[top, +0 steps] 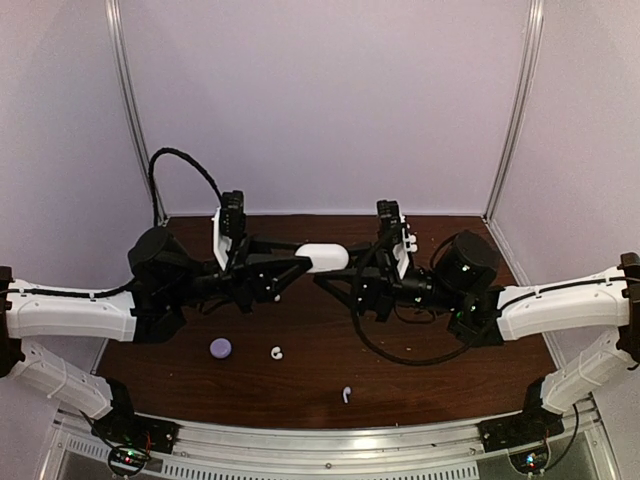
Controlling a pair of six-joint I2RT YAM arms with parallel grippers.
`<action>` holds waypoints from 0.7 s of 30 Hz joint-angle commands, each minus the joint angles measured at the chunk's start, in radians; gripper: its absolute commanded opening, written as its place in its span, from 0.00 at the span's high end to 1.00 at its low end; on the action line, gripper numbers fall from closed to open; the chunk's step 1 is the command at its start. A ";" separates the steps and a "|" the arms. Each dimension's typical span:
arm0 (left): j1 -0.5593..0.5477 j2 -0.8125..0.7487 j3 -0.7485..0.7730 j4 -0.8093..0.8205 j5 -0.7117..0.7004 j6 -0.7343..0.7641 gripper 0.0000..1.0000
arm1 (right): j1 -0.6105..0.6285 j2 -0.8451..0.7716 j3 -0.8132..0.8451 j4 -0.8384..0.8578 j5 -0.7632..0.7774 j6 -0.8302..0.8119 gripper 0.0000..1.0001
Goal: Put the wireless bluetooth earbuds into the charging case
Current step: Pass from the left arm to the right
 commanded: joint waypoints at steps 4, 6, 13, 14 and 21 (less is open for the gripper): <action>-0.007 0.009 -0.005 0.074 -0.004 -0.013 0.96 | 0.007 0.024 0.027 0.066 -0.026 0.028 0.64; -0.007 0.011 -0.007 0.079 -0.004 -0.015 0.96 | 0.008 0.024 0.027 0.069 -0.026 0.028 0.65; -0.006 0.012 -0.008 0.075 -0.003 -0.013 0.97 | 0.010 0.023 0.028 0.073 -0.027 0.028 0.68; -0.007 0.011 -0.008 0.075 -0.003 -0.013 0.97 | 0.009 0.024 0.029 0.074 -0.029 0.028 0.67; -0.007 0.011 -0.008 0.075 -0.002 -0.015 0.97 | 0.009 0.024 0.029 0.080 -0.030 0.030 0.66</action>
